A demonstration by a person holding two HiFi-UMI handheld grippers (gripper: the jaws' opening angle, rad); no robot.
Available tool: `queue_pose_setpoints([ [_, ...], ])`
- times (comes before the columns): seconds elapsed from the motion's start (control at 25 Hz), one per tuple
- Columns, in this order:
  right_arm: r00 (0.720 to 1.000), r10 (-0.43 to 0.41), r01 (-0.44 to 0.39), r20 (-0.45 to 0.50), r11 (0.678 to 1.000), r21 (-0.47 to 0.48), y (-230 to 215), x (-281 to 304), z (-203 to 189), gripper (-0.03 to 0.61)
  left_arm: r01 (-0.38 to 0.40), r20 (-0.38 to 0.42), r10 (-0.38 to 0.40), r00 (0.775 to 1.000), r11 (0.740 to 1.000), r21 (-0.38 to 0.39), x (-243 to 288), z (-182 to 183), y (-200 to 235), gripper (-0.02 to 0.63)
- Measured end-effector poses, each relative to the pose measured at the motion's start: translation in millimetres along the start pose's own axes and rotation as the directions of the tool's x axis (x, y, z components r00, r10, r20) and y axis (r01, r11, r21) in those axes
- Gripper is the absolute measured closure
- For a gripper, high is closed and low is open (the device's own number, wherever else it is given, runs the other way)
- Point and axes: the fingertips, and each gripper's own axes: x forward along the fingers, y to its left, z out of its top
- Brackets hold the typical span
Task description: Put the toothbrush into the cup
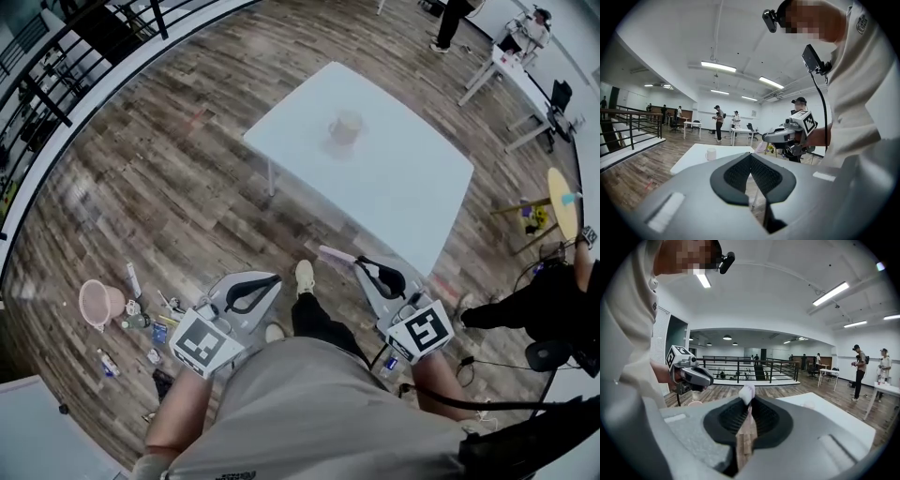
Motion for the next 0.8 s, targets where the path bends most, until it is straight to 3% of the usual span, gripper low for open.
queue_pose_setpoints([
  [0.8, 1.000, 0.021, -0.020, 0.004, 0.999, -0.049, -232.9, 111.6, 10.1, 0.554, -0.062, -0.035, 0.063, 0.997, 0.998, 0.018, 146.8, 52.1, 118.2, 0.607],
])
